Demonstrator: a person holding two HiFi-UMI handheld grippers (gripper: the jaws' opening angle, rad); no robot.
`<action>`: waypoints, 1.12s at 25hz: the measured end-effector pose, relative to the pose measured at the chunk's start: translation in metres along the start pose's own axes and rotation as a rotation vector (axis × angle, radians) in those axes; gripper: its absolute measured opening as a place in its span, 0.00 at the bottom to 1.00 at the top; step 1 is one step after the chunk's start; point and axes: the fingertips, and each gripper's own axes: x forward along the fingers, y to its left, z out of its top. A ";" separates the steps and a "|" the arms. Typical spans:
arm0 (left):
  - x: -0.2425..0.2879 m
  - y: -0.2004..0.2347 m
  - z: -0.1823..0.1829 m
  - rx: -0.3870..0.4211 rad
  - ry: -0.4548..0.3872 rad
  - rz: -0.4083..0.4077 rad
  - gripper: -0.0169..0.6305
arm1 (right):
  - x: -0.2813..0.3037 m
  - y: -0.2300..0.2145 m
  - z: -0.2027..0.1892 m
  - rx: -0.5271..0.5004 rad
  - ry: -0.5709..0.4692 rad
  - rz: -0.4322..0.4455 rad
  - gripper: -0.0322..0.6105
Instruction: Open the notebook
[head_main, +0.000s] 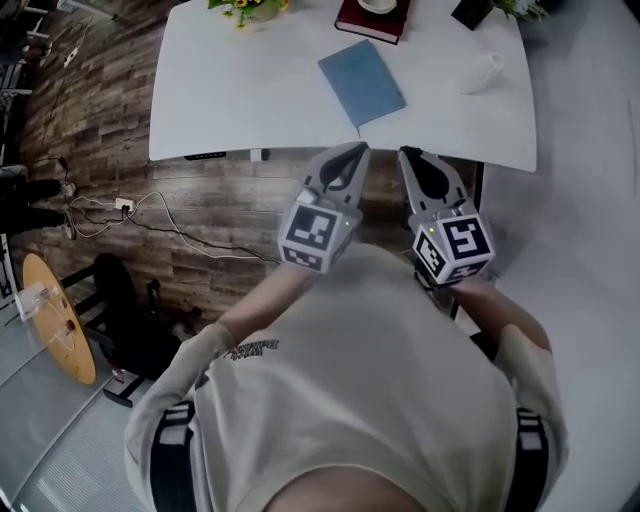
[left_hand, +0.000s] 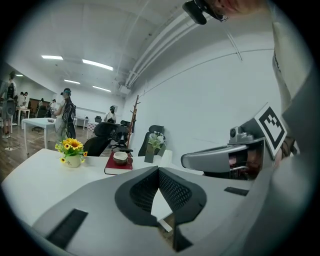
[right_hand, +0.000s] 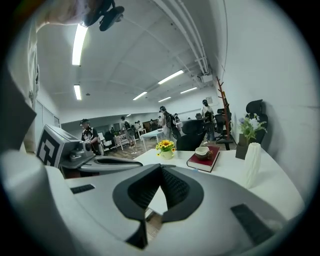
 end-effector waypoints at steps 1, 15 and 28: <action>0.006 0.007 0.004 -0.002 0.003 -0.007 0.03 | 0.009 -0.002 0.005 0.000 0.001 -0.006 0.05; 0.060 0.071 0.020 -0.024 0.059 -0.028 0.03 | 0.087 -0.035 0.034 0.028 0.034 -0.032 0.05; 0.102 0.074 0.013 -0.037 0.116 0.020 0.03 | 0.112 -0.074 0.026 0.051 0.094 0.043 0.05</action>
